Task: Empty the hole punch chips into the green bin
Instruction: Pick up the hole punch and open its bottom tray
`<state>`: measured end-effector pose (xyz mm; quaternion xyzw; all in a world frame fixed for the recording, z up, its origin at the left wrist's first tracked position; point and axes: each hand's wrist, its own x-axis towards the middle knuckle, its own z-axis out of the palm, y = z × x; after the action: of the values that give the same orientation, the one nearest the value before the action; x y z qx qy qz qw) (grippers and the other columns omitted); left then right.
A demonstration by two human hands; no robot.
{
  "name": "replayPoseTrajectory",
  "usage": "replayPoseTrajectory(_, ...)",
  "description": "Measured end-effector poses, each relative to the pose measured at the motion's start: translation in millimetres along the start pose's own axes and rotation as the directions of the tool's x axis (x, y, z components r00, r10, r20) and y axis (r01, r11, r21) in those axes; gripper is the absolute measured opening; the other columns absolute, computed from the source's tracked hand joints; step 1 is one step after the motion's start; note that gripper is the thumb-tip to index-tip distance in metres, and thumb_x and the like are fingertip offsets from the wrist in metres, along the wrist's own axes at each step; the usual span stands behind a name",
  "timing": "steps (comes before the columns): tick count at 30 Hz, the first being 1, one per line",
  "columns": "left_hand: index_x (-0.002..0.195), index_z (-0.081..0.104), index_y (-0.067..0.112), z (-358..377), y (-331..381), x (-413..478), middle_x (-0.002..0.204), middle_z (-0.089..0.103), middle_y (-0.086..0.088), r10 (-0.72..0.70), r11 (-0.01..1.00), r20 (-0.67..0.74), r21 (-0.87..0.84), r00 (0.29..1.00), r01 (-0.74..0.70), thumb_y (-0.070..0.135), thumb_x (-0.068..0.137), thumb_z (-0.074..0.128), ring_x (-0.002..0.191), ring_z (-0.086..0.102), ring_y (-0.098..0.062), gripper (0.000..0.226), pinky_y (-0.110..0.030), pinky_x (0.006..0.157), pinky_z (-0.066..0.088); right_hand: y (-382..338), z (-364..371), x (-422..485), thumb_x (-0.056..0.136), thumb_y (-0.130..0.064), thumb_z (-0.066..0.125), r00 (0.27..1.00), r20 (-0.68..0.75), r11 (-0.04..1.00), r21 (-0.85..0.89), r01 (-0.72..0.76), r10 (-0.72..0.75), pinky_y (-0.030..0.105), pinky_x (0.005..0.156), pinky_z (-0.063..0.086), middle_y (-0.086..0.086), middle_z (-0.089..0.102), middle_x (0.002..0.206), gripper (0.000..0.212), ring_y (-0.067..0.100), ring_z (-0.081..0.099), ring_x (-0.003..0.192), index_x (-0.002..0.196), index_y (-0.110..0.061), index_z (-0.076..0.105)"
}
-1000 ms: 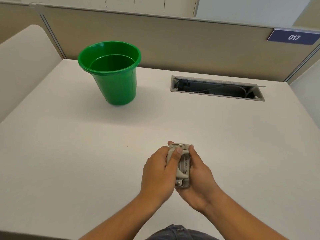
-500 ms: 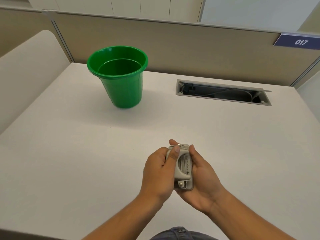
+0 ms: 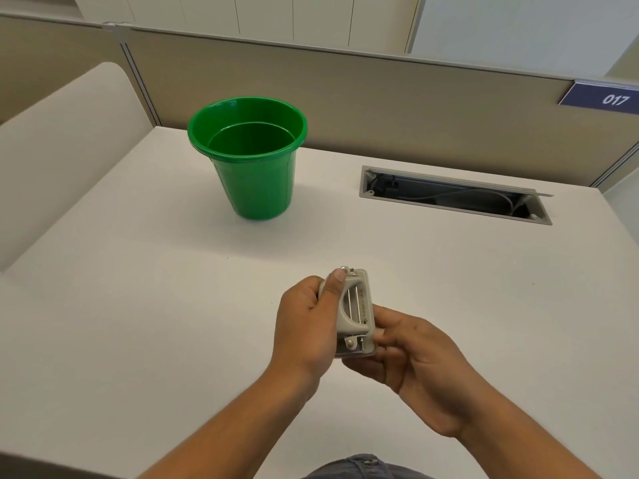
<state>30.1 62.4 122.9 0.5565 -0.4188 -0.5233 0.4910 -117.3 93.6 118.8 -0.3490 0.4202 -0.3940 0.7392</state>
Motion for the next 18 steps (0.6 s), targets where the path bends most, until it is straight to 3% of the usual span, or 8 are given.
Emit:
replayPoseTrajectory(3, 0.078, 0.053, -0.01, -0.2, 2.9, 0.9, 0.064, 0.053, -0.007, 0.012, 1.0, 0.001, -0.003, 1.0, -0.012, 0.045, 0.092, 0.06, 0.058, 0.047, -0.018, 0.057, -0.034, 0.055, 0.043, -5.5, 3.7, -2.1, 0.081, -0.009, 0.063, 0.999, 0.024, 0.995, -0.094, 0.039, -0.036, 0.038, 0.094, 0.057, 0.021, 0.072, 0.122, 0.042, 0.036, 0.069, 0.112, 0.123, -0.011, 0.07)
replayPoseTrajectory(8, 0.078, 0.054, -0.009, -0.7, 3.3, 2.6, 0.063, 0.053, -0.004, 0.008, 1.0, -0.005, -0.026, 1.0, -0.009, 0.045, 0.091, 0.06, 0.056, 0.047, -0.017, 0.055, -0.032, 0.052, 0.043, -10.8, 6.4, -4.1, 0.079, 0.007, 0.052, 0.999, 0.035, 0.987, -0.158, 0.041, -0.036, 0.035, 0.09, 0.058, 0.021, 0.074, 0.118, 0.052, 0.035, 0.069, 0.113, 0.121, -0.015, 0.071)
replayPoseTrajectory(11, 0.077, 0.054, -0.008, -1.5, 2.7, 2.0, 0.061, 0.054, -0.002, 0.011, 1.0, -0.004, -0.025, 1.0, -0.011, 0.045, 0.091, 0.06, 0.054, 0.048, -0.015, 0.055, -0.028, 0.049, 0.044, -10.6, 8.4, -3.9, 0.076, 0.005, 0.054, 0.998, 0.043, 0.987, -0.154, 0.04, -0.034, 0.035, 0.089, 0.059, 0.019, 0.075, 0.117, 0.052, 0.034, 0.07, 0.112, 0.12, -0.016, 0.072)
replayPoseTrajectory(18, 0.08, 0.053, -0.01, -2.0, 1.2, -0.8, 0.067, 0.053, -0.009, 0.006, 0.999, -0.011, -0.042, 1.0, -0.007, 0.045, 0.091, 0.06, 0.06, 0.048, -0.02, 0.057, -0.038, 0.057, 0.043, -5.5, 8.5, -3.7, 0.075, 0.009, 0.051, 0.999, 0.033, 0.986, -0.167, 0.023, -0.017, 0.035, 0.091, 0.058, 0.019, 0.076, 0.115, 0.054, 0.033, 0.07, 0.112, 0.119, -0.015, 0.072)
